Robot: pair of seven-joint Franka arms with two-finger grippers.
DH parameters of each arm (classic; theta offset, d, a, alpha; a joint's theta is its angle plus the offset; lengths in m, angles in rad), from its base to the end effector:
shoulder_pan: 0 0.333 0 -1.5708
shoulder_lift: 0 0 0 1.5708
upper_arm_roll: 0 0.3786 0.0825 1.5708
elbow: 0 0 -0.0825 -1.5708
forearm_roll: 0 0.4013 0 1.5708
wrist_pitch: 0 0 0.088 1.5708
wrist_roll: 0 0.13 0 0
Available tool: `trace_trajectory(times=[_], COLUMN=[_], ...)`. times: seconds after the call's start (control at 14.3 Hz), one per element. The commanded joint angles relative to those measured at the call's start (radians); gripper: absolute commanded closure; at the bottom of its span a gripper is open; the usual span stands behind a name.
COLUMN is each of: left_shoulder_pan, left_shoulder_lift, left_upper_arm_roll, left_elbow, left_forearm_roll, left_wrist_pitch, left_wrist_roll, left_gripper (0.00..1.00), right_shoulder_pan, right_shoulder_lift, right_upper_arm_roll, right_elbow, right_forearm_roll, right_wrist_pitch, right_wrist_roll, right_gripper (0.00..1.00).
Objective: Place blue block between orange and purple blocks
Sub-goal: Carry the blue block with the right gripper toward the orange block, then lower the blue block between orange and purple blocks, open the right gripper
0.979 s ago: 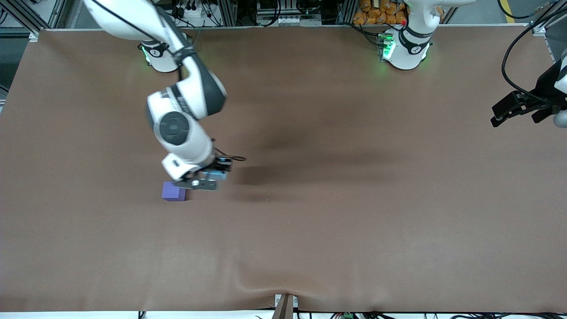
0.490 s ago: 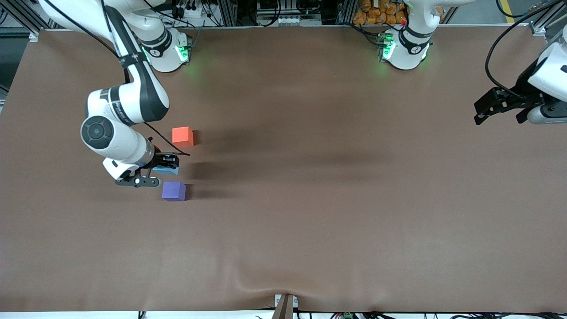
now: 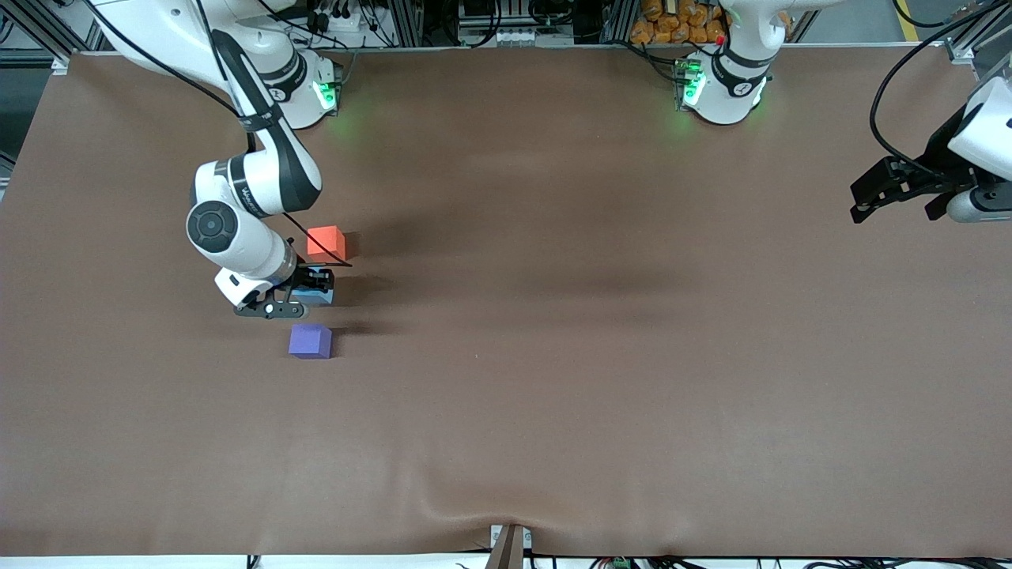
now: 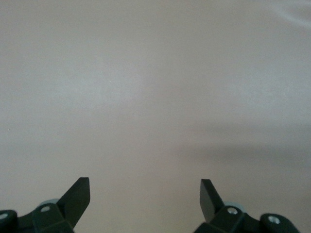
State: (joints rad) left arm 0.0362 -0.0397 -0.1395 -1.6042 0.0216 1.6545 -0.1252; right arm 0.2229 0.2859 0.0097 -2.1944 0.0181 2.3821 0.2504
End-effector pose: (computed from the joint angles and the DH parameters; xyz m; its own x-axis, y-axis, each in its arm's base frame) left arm 0.5647 -0.0577 0.6779 0.9955 0.0201 0.0922 0.0216 -0.9996 -0.0157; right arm 0.5568 0.1323 0.2689 0.9946 -0.0322 -0.0985 -0.0313 -0.9995 0.0109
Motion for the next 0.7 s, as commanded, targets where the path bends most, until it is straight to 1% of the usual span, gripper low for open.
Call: trace_trajectory(times=[0.0,0.63], left_shoulder_pan=[0.016,0.016], left_shoulder_lift=[-0.028,-0.028], left_upper_arm_roll=[-0.017,-0.018], left_elbow=[-0.025,-0.025], left_forearm_roll=[0.008,0.011], left_wrist_pitch=[0.007,0.008], left_wrist_roll=[0.010,0.012], left_gripper=[0.00,0.00], right_shoulder_pan=[-0.004,-0.011], right_shoulder_lift=[0.007,0.091], right_upper_arm_roll=[0.010,0.010], right_elbow=[-0.022,-0.022], right_forearm_roll=[-0.009,-0.007], right_wrist_pitch=[0.020,0.111], right_wrist_roll=[-0.002,0.000], right_gripper=[0.74,0.73])
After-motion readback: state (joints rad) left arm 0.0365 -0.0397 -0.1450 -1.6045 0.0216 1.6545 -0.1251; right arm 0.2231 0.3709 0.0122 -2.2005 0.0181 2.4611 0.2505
